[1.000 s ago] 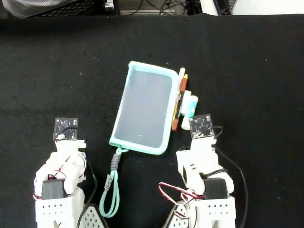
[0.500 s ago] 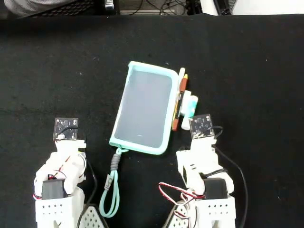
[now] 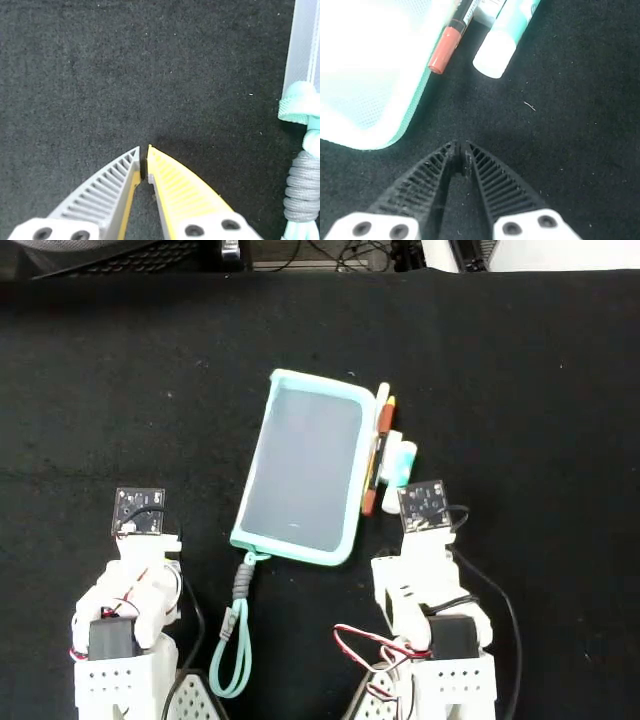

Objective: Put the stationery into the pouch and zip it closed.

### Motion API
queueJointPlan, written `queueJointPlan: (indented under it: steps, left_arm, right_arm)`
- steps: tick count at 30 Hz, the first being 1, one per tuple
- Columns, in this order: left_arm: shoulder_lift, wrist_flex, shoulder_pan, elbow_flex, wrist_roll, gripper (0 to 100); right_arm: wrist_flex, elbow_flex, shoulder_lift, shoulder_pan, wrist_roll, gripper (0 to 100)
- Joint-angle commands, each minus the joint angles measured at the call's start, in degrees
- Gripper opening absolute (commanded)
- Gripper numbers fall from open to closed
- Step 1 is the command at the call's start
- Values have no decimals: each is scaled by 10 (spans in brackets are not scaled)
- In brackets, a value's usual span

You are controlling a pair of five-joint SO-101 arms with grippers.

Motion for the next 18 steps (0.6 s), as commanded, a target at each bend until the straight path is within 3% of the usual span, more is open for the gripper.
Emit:
queueJointPlan:
  steps: [1,7,14,18]
  left_arm:
    - [-3,7,-1,7,4,45]
    - [-3,7,-1,7,4,45]
    - [-3,7,1,7,4,45]
    - [-3,7,1,7,4,45]
  right_arm:
    - [1,-4,-37,-4,-4,14]
    - [0,-4,-37,-26,-6,14]
    - [0,-4,-38,-251,-5,14]
    - [0,-4,-38,-323,-4,14]
